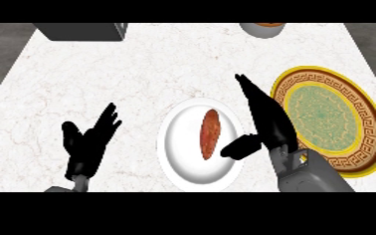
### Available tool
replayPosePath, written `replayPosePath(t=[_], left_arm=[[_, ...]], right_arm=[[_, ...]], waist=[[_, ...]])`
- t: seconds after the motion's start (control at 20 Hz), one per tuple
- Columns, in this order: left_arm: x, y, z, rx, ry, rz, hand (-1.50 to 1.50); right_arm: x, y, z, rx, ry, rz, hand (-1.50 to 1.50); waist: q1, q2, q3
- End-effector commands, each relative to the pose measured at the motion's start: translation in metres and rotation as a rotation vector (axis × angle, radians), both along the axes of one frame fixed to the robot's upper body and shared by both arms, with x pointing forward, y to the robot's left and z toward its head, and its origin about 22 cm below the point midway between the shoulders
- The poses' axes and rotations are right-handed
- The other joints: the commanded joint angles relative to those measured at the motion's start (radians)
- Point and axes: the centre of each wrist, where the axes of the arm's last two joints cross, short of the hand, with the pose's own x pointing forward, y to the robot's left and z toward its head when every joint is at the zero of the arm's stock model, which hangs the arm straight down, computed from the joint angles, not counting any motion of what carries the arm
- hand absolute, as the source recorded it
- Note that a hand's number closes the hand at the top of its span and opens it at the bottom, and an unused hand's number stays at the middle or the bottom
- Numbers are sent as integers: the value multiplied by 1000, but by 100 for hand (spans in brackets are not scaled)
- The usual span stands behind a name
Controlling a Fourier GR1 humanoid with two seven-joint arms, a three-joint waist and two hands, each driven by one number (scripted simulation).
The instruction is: Pick the sweet potato from the plate and place it in the plate
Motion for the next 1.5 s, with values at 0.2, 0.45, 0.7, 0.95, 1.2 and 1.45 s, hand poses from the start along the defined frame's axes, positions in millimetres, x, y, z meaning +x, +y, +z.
replayPosePath(t=[0.2, 0.45, 0.7, 0.95, 1.2, 1.45], left_arm=[[7, -5, -3, -13, 8, -5, 0], [13, -7, 11, 4, 14, 3, 0], [-6, -6, -8, -6, 28, -7, 0], [2, -4, -7, -10, 17, -1, 0], [13, 2, 3, -6, 20, 3, 0], [-12, -11, -8, 2, 31, -13, 0]], right_arm=[[3, 48, -7, 6, 127, 35, -150], [-7, 55, -19, 2, 100, 48, -150], [-1, 51, -32, -111, 128, -10, -150], [9, 39, -60, -150, 118, -18, -150], [10, 45, -66, -126, 153, 1, -150], [31, 46, -74, -134, 203, 15, -150]], waist=[[-2, 3, -2], [-3, 2, -2], [-3, 2, -2], [-2, 3, -2], [-4, 2, -2], [0, 3, -2]])
